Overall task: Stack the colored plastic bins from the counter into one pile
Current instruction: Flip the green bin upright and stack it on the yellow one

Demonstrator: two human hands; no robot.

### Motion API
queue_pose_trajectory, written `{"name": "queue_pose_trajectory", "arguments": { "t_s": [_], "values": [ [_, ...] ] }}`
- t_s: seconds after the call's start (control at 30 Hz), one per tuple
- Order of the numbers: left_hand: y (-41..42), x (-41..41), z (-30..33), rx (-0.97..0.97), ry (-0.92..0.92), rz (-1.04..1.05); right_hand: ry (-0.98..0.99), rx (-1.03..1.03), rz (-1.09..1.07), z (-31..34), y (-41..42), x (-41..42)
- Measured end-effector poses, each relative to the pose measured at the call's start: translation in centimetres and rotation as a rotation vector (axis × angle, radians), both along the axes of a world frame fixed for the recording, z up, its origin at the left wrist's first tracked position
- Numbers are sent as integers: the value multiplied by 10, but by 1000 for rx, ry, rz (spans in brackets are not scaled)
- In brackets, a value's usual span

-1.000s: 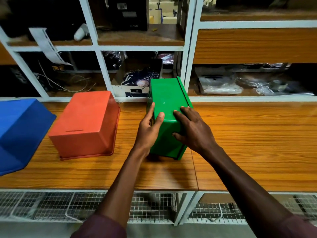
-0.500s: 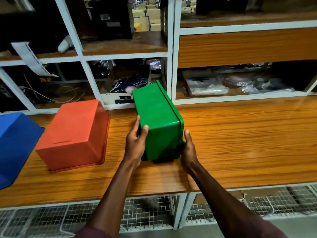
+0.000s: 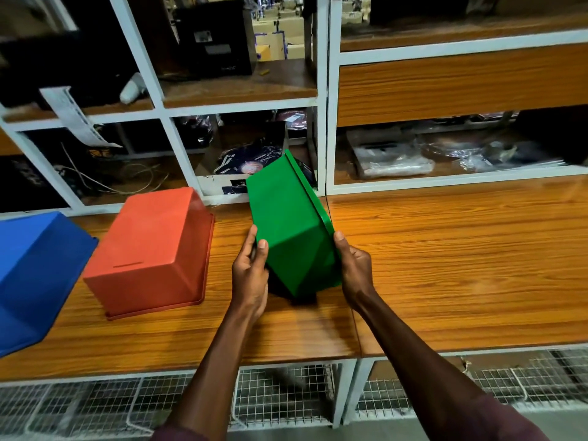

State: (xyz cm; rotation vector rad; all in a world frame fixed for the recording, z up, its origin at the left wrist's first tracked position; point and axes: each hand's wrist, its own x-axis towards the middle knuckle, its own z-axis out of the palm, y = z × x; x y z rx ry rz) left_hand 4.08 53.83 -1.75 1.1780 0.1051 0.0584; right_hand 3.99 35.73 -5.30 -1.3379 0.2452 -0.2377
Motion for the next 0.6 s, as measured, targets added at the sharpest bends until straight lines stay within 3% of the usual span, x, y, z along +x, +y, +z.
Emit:
{"name": "queue_pose_trajectory", "arguments": {
  "t_s": [0.17,0.37,0.6],
  "values": [
    [3,-3,-9,-136,57,-9,-154,-268,-16,22,-9,4],
    [-2,-8,-27,-151,187,-54,-333,-900,-138,37,-19,10],
    [1,-15,-47,-22,290,-126,-260,-1152,-172,8,-11,8]
  ]
}}
